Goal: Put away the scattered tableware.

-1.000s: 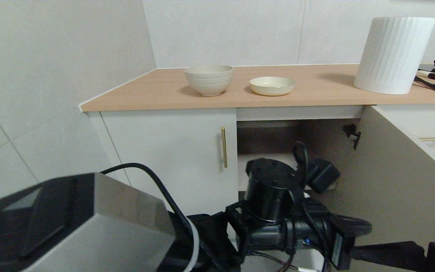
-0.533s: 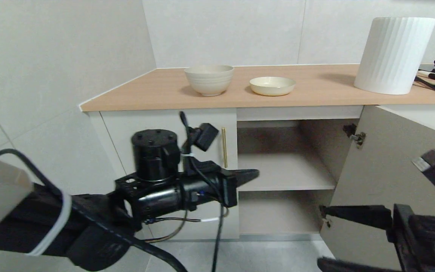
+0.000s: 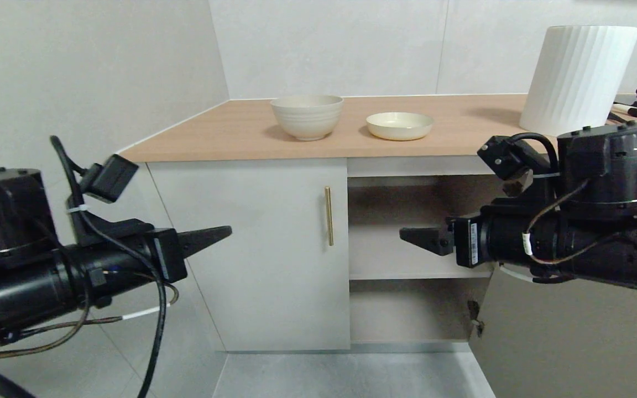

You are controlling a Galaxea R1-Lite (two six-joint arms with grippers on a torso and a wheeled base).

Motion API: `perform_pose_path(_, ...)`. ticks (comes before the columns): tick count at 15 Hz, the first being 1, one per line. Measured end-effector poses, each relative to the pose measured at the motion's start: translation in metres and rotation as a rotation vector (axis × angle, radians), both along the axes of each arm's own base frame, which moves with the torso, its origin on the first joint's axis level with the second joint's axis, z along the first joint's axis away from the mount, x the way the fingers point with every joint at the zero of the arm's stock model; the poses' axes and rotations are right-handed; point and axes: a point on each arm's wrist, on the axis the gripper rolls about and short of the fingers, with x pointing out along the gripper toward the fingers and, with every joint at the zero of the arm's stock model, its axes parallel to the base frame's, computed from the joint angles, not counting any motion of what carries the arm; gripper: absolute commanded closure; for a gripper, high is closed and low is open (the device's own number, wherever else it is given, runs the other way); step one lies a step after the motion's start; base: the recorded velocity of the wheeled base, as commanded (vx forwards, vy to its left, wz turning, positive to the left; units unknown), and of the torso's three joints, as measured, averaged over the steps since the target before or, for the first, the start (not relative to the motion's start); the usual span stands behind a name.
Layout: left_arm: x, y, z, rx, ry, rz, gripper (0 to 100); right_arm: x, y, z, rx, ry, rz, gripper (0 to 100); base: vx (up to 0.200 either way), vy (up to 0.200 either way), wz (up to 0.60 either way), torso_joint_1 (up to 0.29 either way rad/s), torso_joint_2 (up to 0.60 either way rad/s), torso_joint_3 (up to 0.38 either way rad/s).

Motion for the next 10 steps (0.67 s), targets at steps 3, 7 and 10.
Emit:
perform_pose_path(3, -0.009, 0.01, 0.014, -0.003, -0.054, 0.032, 0, 0.005, 0.0, -0.001, -0.007, 0.012, -0.059, 0, 0.0, 0.0, 0.0, 0.0, 0.0, 0.0)
perform_pose_path(7, -0.01, 0.011, 0.022, -0.009, -0.09, 0.036, 0, -0.007, -0.01, 0.003, -0.007, 0.031, -0.071, 0, 0.0, 0.0, 0.0, 0.0, 0.0, 0.0)
perform_pose_path(10, -0.008, 0.011, 0.025, -0.009, -0.105, 0.048, 0, -0.013, -0.014, 0.01, -0.003, 0.024, -0.072, 0, 0.0, 0.0, 0.0, 0.0, 0.0, 0.0)
